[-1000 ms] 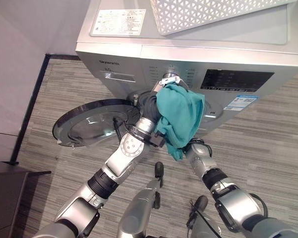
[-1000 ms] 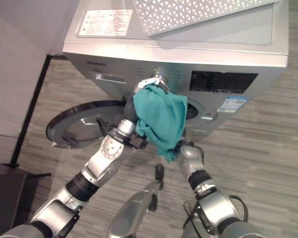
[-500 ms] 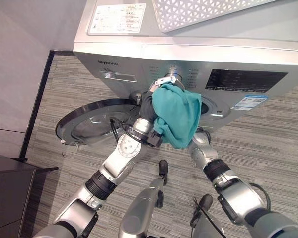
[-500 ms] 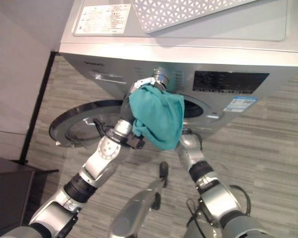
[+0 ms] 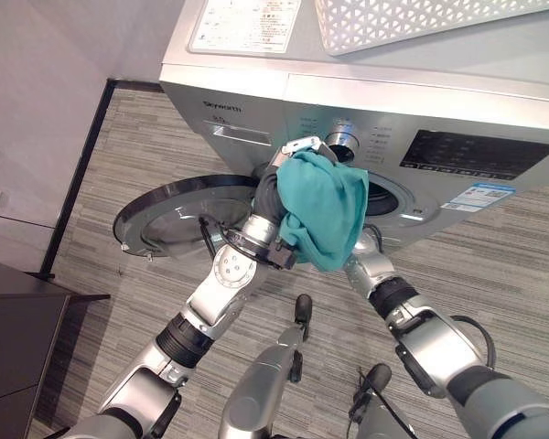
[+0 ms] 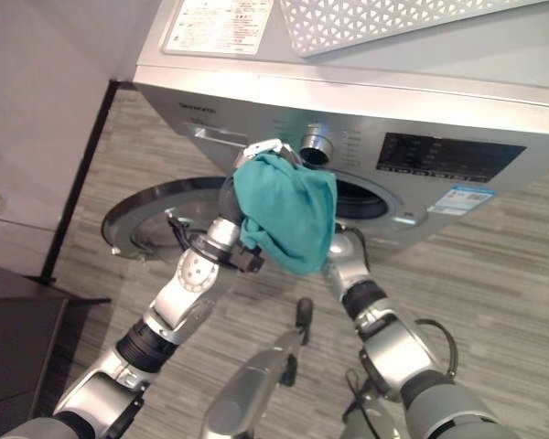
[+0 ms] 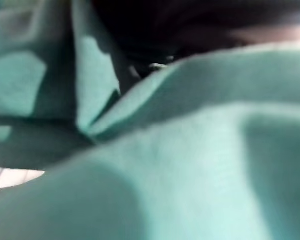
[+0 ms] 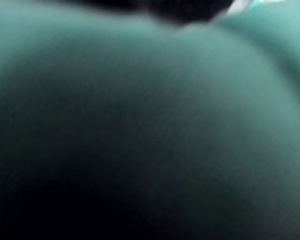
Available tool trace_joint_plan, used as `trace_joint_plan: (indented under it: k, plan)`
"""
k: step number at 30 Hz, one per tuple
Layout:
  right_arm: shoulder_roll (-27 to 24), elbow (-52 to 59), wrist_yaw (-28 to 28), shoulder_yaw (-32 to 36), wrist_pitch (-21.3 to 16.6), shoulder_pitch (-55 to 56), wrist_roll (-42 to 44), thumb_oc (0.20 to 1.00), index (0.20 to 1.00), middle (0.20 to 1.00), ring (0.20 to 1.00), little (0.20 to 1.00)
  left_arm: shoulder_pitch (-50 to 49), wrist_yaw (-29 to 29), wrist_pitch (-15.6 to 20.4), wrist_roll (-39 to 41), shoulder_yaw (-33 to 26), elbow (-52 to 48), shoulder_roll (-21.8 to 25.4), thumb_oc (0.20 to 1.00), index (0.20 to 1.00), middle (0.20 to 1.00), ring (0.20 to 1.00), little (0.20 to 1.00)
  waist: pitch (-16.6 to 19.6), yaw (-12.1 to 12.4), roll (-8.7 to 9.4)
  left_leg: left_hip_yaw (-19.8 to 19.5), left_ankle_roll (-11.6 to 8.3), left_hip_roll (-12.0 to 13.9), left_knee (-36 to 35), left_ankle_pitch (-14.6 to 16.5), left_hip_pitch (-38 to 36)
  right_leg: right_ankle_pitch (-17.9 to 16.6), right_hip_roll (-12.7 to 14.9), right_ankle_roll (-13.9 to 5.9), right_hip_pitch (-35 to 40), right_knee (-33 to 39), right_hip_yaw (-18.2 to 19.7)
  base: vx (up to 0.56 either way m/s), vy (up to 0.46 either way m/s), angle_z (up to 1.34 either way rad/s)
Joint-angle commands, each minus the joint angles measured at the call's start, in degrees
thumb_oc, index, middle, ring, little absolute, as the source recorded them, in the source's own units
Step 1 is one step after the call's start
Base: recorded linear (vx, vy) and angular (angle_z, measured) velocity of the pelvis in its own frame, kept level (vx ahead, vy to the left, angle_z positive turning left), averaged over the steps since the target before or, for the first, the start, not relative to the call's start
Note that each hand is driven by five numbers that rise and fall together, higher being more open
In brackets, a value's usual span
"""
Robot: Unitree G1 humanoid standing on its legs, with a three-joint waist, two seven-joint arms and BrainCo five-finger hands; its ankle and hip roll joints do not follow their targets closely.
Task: Grab the laundry basket,head to the washer,open it,put in the laundry and shut it.
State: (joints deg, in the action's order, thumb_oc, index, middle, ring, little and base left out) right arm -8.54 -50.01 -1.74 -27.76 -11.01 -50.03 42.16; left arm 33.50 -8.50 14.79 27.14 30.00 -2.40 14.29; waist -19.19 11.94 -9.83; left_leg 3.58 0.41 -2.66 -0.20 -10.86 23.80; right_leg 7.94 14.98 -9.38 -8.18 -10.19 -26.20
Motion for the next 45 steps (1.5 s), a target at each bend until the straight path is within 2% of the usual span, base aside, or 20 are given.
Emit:
trace_joint_plan:
  k: [1,8,12,16,25,27,34,35,36,37,43,45]
  plan:
    - [4.67,2.43,-2.64,-0.10,-2.87,-5.18,3.01,0.200,0.200,0.200,0.200,0.200,3.69,-0.22,4.05,0.79,-0.74,-2.67,-2.21,0.200,0.200,0.200,0.200,0.200,0.33,1.53,2.52,1.82,-1.86,0.45,3.45,10.24,-0.75,-8.55,5.02,0.53,-3.75,6.93,2.54,0.00,0.000,0.00]
    - [5.46,1.61,0.61,0.69,-3.91,-3.79,0.33,0.200,0.200,0.200,0.200,0.200,3.50,-1.22,4.10,0.39,-1.06,-2.81,-1.73,0.200,0.200,0.200,0.200,0.200,-0.15,0.91,2.75,1.82,-1.89,0.67,3.60,10.38,-1.15,-7.92,4.86,0.80,-3.95,5.89,2.91,-0.01,-0.002,0.01]
    - [4.20,1.86,3.24,0.98,-3.65,-2.72,-3.46,0.200,0.200,0.200,0.200,0.200,3.24,-2.08,3.95,0.30,-1.65,-2.76,-1.22,0.200,0.200,0.200,0.200,0.200,-0.48,0.31,3.07,1.88,-1.85,0.93,3.64,10.41,-1.19,-7.63,4.71,0.97,-4.28,5.37,3.26,-0.02,-0.007,0.03]
    - [3.95,3.75,4.52,2.20,-4.16,-1.10,-3.34,0.200,0.200,0.200,0.200,0.200,3.19,-2.73,3.78,-0.07,-2.08,-2.93,-0.84,0.200,0.200,0.200,0.200,0.200,-0.74,-0.24,3.19,2.10,-1.81,1.17,3.48,10.36,-1.34,-7.52,4.64,1.05,-4.51,5.13,3.48,-0.02,0.004,-0.01]
    - [3.95,14.59,6.66,3.90,-6.55,7.17,-3.86,0.200,0.200,0.200,0.200,0.200,1.48,-4.18,3.42,-1.80,-4.00,-3.33,-0.03,0.200,0.200,0.200,0.200,0.200,-1.37,-2.44,3.59,2.87,-1.67,1.86,3.83,10.56,-1.54,-7.04,4.38,1.26,-4.99,4.31,4.04,-0.03,0.006,-0.05]
    - [3.01,25.66,6.13,4.62,-8.07,12.79,-3.07,0.200,0.200,0.200,0.200,0.200,-1.31,-4.38,2.38,-3.05,-5.07,-3.33,1.64,0.200,0.200,0.200,0.200,0.200,-1.84,-4.13,4.40,3.33,-1.61,2.39,4.08,10.56,-1.56,-6.60,4.36,1.44,-5.62,2.96,4.24,-0.08,-0.007,-0.21]
    - [3.32,31.93,5.67,5.34,-8.65,17.66,-2.45,0.200,0.200,0.200,0.200,0.200,-8.38,-2.24,0.10,-4.44,-4.86,-2.39,4.72,0.200,0.200,0.200,0.200,0.200,-2.17,-4.55,4.29,3.78,-1.45,2.82,4.39,10.49,-1.64,-6.36,4.65,1.41,-6.40,1.30,4.18,-0.03,0.005,-0.09]
    - [2.99,32.43,5.86,5.09,-8.57,18.71,-2.66,0.200,0.200,0.200,0.200,0.200,-9.58,-2.44,0.49,-4.44,-5.23,-1.72,4.92,0.272,0.272,0.272,0.272,0.272,-2.34,-4.70,4.49,4.03,-1.52,3.06,4.43,10.42,-1.64,-6.41,4.52,1.44,-6.43,1.39,4.02,0.00,0.000,0.00]
    - [2.90,32.47,5.94,4.98,-8.62,18.90,-2.56,0.200,0.200,0.200,0.200,0.200,-9.85,-2.93,0.70,-4.75,-5.58,-1.57,5.06,0.884,0.884,0.884,0.884,0.884,-2.36,-4.70,4.55,4.06,-1.57,3.17,4.43,10.37,-1.64,-6.39,4.44,1.48,-6.42,1.46,3.98,0.00,0.000,0.00]
    - [2.68,32.16,6.23,4.99,-8.60,18.90,-2.81,0.200,0.200,0.200,0.200,0.200,-10.06,-3.04,0.65,-5.11,-5.81,-1.35,5.30,1.000,1.000,1.000,1.000,1.000,-2.38,-4.73,4.64,4.12,-1.63,3.25,4.43,10.33,-1.61,-6.43,4.38,1.49,-6.43,1.65,3.94,0.00,0.000,0.00]
    - [2.17,33.05,5.86,7.88,-9.10,19.51,-1.59,0.200,0.200,0.200,0.200,0.200,-15.49,-1.80,-0.09,-9.28,-10.14,-2.27,9.76,1.000,1.000,1.000,1.000,1.000,-2.69,-4.28,4.45,4.22,-1.71,3.59,4.12,10.14,-1.98,-6.54,4.45,1.38,-6.28,1.58,3.44,0.01,-0.010,-0.08]
    - [2.29,33.48,5.14,9.20,-9.38,20.03,-0.53,0.200,0.200,0.200,0.200,0.200,-19.39,-0.35,-0.21,-12.25,-12.10,-3.16,12.90,1.000,1.000,1.000,1.000,1.000,-2.79,-3.79,4.21,4.31,-1.79,3.70,4.10,10.12,-2.06,-6.47,4.55,1.35,-6.35,1.18,3.25,0.00,0.000,0.00]
